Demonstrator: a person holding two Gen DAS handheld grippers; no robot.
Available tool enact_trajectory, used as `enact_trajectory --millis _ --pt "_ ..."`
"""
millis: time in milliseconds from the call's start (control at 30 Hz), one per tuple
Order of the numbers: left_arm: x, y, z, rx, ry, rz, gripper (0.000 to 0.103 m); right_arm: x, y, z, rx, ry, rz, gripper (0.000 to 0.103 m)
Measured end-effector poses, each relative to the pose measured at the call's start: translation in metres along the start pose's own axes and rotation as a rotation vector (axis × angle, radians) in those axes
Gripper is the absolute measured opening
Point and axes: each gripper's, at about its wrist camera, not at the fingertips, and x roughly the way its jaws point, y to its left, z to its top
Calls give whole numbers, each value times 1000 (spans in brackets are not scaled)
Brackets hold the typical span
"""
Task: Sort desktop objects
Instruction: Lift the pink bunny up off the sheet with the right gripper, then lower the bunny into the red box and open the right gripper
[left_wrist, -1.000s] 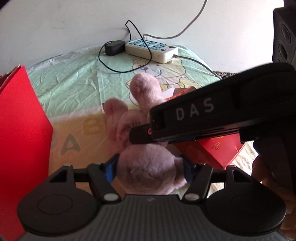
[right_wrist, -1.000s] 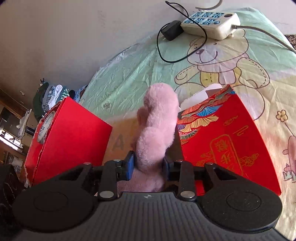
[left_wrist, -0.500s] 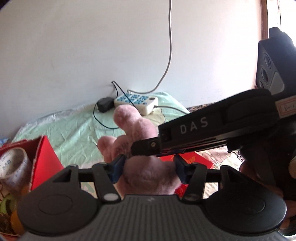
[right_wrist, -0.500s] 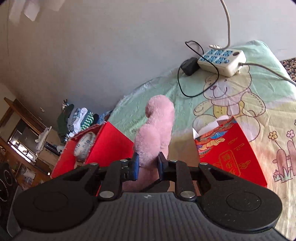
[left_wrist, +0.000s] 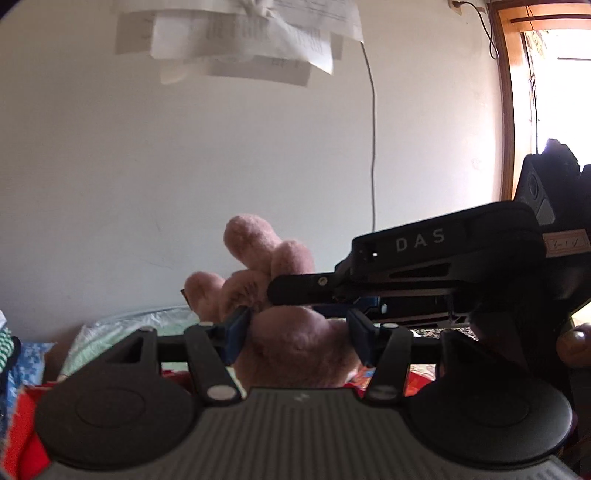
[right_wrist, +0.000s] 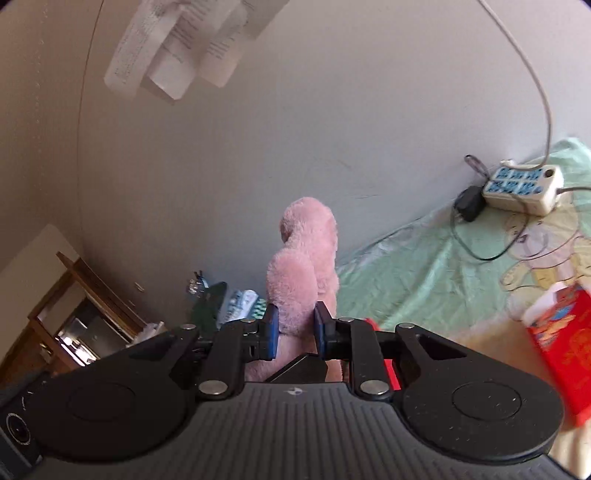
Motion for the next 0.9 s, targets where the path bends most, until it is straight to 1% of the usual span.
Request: enact_trajectory --millis 67,100,200,300,367,467,600,633,800,833,867,900 --pt "-18 28 -1 4 -14 27 57 24 19 -11 5 4 42 21" --pt "-24 41 -3 2 -6 39 57 38 26 -18 9 11 59 21" --pt "-35 79 -15 16 36 76 58 82 32 -42 107 45 97 21" --pt "-37 111 -33 24 81 98 58 119 32 -68 177 72 106 21" --pt "-34 128 -46 31 118 102 60 140 29 -84 222 85 102 21" --pt "-23 146 -64 41 191 90 63 166 14 -109 332 108 74 21" --pt "-8 158 -84 53 261 56 66 184 -9 -133 457 135 24 21" --pt "-5 159 -88 58 273 50 69 186 -14 -138 479 140 7 22" --pt "4 173 -97 58 319 12 77 197 -5 -138 356 190 -115 23" --pt "3 177 -98 56 326 2 77 198 -1 -138 321 204 -153 26" --pt "2 180 -100 54 331 -6 77 200 4 -138 275 216 -198 32" --pt "2 182 -101 53 334 -12 75 202 9 -138 225 227 -244 35"
